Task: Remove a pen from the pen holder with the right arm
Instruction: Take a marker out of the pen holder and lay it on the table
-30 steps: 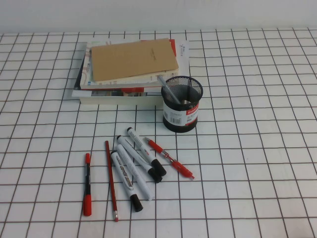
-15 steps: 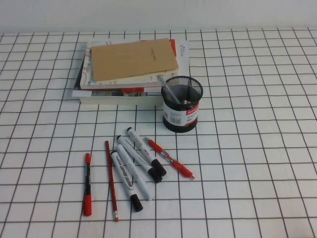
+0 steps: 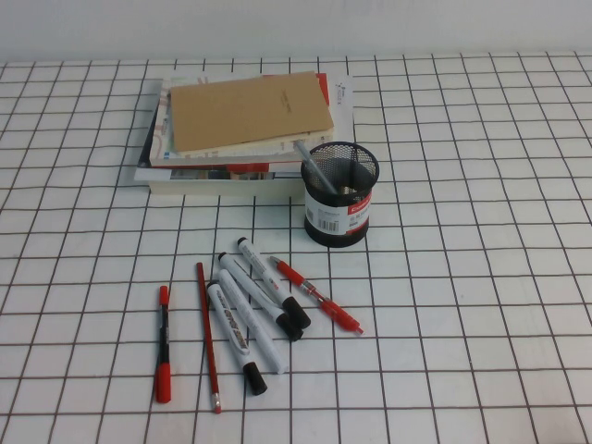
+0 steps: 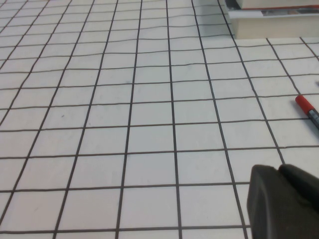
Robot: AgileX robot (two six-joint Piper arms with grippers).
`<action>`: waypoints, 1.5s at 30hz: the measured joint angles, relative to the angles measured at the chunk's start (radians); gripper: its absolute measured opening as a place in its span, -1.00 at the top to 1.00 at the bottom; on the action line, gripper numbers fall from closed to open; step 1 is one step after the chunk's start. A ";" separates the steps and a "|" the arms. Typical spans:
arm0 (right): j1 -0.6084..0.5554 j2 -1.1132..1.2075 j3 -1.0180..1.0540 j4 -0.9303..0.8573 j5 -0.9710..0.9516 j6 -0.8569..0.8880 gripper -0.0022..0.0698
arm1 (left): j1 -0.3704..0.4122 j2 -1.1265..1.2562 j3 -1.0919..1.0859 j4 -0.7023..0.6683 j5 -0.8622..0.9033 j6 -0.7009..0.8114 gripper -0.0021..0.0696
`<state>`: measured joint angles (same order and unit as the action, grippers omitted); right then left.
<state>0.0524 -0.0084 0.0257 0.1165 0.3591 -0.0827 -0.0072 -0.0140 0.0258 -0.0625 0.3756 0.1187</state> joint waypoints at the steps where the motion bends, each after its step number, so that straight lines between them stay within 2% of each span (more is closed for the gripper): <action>1: 0.000 0.000 0.000 0.000 0.000 0.000 0.98 | 0.000 0.000 0.000 0.000 0.000 0.000 0.95; 8: 0.000 0.000 0.000 0.002 0.000 0.000 0.98 | 0.000 0.000 0.000 0.000 0.000 0.000 0.95; 14: 0.000 0.000 0.000 0.086 -0.038 0.000 0.98 | 0.000 0.000 0.000 0.000 0.000 0.000 0.95; 19: 0.000 0.000 0.000 0.245 -0.101 0.000 0.98 | 0.000 0.000 0.000 0.000 0.000 0.000 0.95; 28: 0.000 0.000 0.000 0.669 -0.234 0.000 0.98 | 0.000 0.000 0.000 0.000 0.000 0.000 0.95; 30: 0.000 0.000 0.000 0.714 -0.246 0.000 0.98 | 0.000 0.000 0.000 0.000 0.000 0.000 0.95; 38: 0.000 0.000 0.000 0.749 -0.242 0.000 0.98 | 0.000 0.000 0.000 0.000 0.000 0.000 0.95; 45: 0.000 0.077 -0.108 0.723 -0.080 0.000 0.98 | 0.000 0.000 0.000 0.000 0.000 0.000 0.95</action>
<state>0.0524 0.0691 -0.0820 0.8392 0.2794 -0.0827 -0.0072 -0.0140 0.0258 -0.0625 0.3756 0.1187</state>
